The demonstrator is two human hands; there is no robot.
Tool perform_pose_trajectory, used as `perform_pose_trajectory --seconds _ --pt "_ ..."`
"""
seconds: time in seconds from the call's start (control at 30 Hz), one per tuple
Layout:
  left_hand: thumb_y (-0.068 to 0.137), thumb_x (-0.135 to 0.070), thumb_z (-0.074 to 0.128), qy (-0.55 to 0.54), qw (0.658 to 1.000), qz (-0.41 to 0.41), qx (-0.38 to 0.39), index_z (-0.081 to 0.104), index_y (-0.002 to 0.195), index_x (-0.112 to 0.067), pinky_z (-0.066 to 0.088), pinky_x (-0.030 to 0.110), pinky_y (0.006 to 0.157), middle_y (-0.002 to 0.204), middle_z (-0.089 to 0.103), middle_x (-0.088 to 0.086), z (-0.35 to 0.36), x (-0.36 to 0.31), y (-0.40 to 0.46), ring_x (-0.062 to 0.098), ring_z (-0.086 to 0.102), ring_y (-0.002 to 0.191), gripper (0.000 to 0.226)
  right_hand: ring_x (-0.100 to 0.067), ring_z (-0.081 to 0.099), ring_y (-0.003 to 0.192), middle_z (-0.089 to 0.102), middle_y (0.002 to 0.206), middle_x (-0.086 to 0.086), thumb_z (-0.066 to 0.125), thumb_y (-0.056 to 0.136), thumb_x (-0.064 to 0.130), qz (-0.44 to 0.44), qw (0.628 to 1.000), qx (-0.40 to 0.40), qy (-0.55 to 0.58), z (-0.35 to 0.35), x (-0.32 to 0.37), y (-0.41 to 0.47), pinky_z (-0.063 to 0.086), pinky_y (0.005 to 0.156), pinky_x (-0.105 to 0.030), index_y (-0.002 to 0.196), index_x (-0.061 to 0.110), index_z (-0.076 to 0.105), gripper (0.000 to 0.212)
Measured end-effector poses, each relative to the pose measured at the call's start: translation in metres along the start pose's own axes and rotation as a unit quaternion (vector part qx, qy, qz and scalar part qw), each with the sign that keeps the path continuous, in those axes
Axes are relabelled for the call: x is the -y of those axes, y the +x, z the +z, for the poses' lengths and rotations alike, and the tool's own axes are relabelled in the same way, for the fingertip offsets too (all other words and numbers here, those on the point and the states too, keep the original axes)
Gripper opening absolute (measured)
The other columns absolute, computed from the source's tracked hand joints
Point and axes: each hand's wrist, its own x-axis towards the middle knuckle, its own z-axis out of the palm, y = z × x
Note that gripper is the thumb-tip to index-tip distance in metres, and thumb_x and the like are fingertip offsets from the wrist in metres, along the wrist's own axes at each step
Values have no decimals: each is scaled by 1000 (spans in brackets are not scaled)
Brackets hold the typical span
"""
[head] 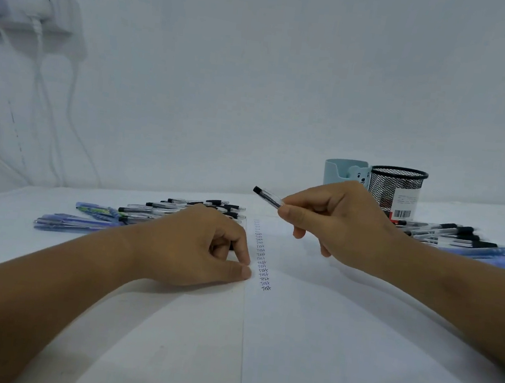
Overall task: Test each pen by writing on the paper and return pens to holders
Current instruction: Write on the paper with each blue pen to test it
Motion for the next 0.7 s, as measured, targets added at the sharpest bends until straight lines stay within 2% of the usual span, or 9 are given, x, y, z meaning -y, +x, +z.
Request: perform_pose_trajectory --seconds 0.13,0.2,0.27,0.33,0.43,0.5,0.63,0.7 --pt "87 -31 77 -9 998 20 -60 74 80 -26 36 19 53 55 48 -7 3 -3 0 6 41 52 9 -2 56 44 75 70 0 74 90 23 -8 999 13 -31 -4 -1 3 49 46 -21 93 26 77 6" --pt "86 -33 75 0 995 36 -93 72 78 -29 36 18 53 54 49 -6 5 -5 -1 8 43 52 10 -4 65 54 73 71 15 74 90 27 -6 994 40 -98 -14 -1 7 51 56 -16 93 31 76 6" --pt "85 -36 72 13 991 50 -123 71 76 -32 34 14 53 53 49 -5 7 -10 -1 8 43 51 10 -2 66 64 69 72 26 75 88 34 13 981 66 -184 -34 -2 14 46 61 -12 90 38 76 4" --pt "86 -34 72 17 986 68 -151 70 75 -34 34 14 51 52 47 -5 12 -15 -2 7 42 49 10 2 62 64 69 75 24 78 85 37 45 960 92 -262 -58 -6 20 46 63 -18 89 39 77 5" --pt "85 -36 73 30 981 93 -170 69 80 -38 35 15 51 52 50 -4 22 -23 -2 7 42 48 6 -3 65 71 72 75 13 80 82 29 99 918 142 -356 -96 -15 24 54 73 -27 87 38 76 11" --pt "84 -41 72 56 980 101 -159 67 83 -44 37 15 52 51 51 -8 27 -26 -3 6 43 47 5 -9 68 77 73 77 13 80 80 22 127 899 171 -381 -118 -20 25 55 76 -30 86 38 75 18" --pt "83 -55 65 80 978 96 -165 65 87 -50 36 13 48 49 50 -11 27 -26 -4 5 43 42 6 -5 69 73 74 72 12 71 81 8 152 881 182 -410 -149 -26 24 54 72 -27 90 31 77 26" --pt "83 -74 51 62 980 86 -171 66 89 -47 33 11 46 48 49 -11 25 -26 -5 4 41 39 31 -4 65 67 72 70 9 69 81 0 163 886 160 -404 -157 -32 23 50 63 -21 85 28 77 30"
